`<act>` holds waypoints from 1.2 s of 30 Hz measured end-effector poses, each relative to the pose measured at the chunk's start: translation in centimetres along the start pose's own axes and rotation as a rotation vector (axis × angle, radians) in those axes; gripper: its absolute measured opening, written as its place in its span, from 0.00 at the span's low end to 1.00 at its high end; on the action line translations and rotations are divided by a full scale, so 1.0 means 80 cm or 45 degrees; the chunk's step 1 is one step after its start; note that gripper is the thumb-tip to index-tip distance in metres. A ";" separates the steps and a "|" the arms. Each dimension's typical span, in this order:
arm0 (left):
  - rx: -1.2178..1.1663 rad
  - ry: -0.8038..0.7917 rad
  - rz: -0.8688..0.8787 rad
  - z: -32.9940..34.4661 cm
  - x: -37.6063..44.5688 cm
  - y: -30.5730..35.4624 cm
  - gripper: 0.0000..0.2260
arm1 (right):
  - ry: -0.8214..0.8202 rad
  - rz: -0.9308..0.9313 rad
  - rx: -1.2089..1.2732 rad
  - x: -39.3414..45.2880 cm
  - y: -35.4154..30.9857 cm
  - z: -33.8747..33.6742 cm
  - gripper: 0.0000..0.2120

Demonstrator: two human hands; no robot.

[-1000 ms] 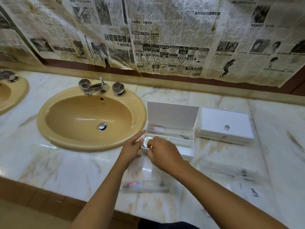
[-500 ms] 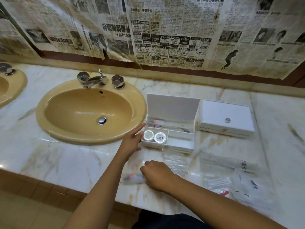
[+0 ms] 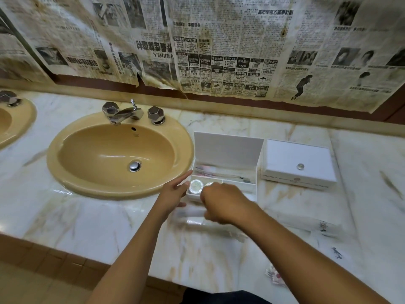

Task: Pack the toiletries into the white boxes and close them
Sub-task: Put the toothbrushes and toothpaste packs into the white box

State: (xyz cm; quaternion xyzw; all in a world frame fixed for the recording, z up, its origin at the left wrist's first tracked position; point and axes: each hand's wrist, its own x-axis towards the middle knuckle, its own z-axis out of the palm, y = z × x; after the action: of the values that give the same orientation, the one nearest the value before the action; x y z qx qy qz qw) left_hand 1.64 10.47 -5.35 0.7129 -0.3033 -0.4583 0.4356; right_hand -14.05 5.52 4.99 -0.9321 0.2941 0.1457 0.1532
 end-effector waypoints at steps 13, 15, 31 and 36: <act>0.007 0.012 -0.017 0.002 0.000 -0.005 0.15 | 0.488 0.415 0.404 0.068 0.074 0.018 0.11; 0.003 0.021 -0.018 0.003 0.000 -0.005 0.14 | 0.431 0.459 0.424 0.075 0.079 0.031 0.14; -0.002 0.001 0.005 0.002 0.002 -0.008 0.15 | 0.027 0.481 0.304 0.077 0.094 0.038 0.31; 0.000 0.001 0.000 0.003 0.001 -0.006 0.15 | 0.201 0.466 0.166 0.068 0.088 0.046 0.28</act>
State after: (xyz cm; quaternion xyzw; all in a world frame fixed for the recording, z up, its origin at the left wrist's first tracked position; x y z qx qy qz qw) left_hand 1.47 10.52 -5.85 0.7131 -0.3034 -0.4579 0.4356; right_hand -14.61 -1.33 -1.73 -0.8598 0.4784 0.0782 0.1607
